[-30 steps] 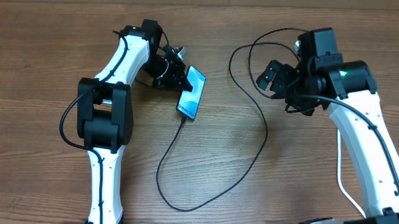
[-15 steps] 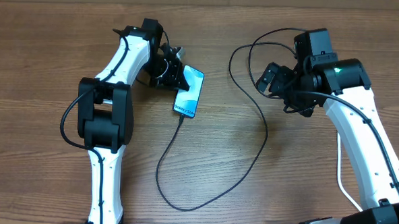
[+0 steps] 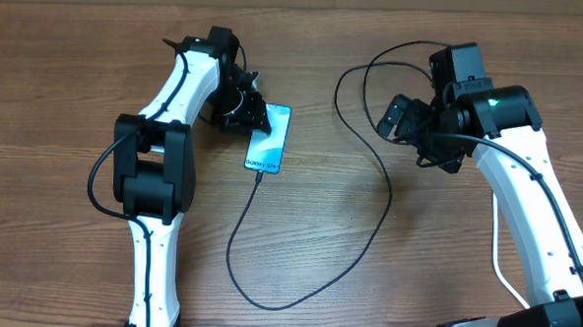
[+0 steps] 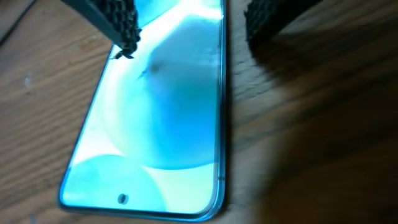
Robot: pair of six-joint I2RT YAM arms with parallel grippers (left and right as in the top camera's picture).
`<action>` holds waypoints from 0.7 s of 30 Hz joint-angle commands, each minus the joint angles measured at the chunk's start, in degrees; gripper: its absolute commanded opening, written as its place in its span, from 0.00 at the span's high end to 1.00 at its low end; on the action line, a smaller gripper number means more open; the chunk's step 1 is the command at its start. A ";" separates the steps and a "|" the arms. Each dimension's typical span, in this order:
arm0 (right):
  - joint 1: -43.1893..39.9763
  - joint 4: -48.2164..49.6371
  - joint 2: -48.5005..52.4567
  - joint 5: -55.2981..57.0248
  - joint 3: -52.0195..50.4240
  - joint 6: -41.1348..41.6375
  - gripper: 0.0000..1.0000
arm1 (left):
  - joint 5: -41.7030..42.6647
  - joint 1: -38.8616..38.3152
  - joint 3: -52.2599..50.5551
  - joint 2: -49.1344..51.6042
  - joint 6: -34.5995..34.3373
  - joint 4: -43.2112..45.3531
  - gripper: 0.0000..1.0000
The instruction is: Plug charger to phone and switch on socket
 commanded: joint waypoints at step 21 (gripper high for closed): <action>-4.90 0.61 0.00 2.14 2.93 -4.57 0.00 | -13.22 4.76 30.62 -12.92 -11.04 -20.26 0.00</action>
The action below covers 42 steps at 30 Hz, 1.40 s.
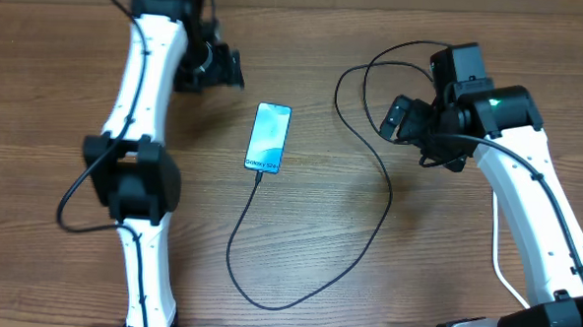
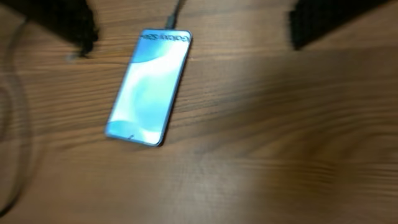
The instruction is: Plug charger to phone and switch on socket
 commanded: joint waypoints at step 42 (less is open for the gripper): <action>-28.35 6.03 34.82 13.35 36.98 -15.43 0.00 | -7.69 -0.07 3.56 -28.74 -9.20 -11.32 0.00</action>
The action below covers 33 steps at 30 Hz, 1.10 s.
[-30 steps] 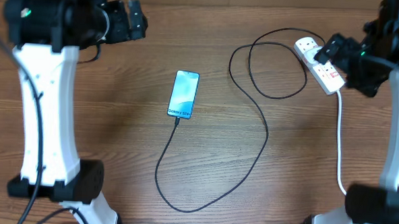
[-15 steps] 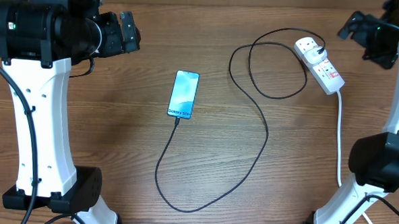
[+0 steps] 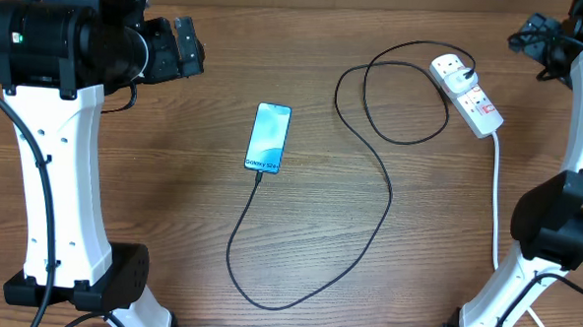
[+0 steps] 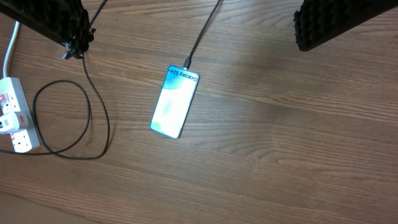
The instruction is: Plug charger to phone and switch on socket
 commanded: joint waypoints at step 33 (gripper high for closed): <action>-0.81 2.91 18.34 -7.23 -1.33 1.55 0.00 | -0.55 -0.37 -0.28 -0.22 -0.79 -0.11 0.00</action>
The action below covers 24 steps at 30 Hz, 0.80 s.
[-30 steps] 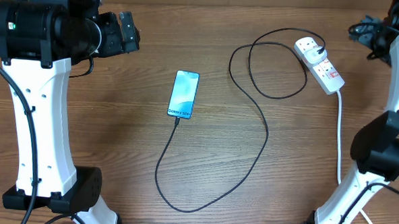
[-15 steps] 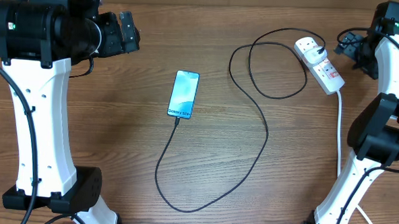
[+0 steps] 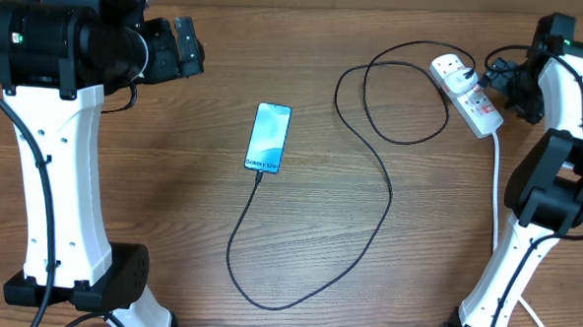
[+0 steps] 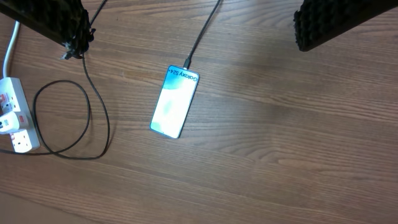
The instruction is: Plug charger to phone and switch on socket
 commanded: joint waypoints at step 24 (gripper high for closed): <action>0.33 0.57 1.68 -2.34 -0.26 1.42 0.00 | -0.55 -0.37 -0.26 -0.22 -0.79 -0.11 0.00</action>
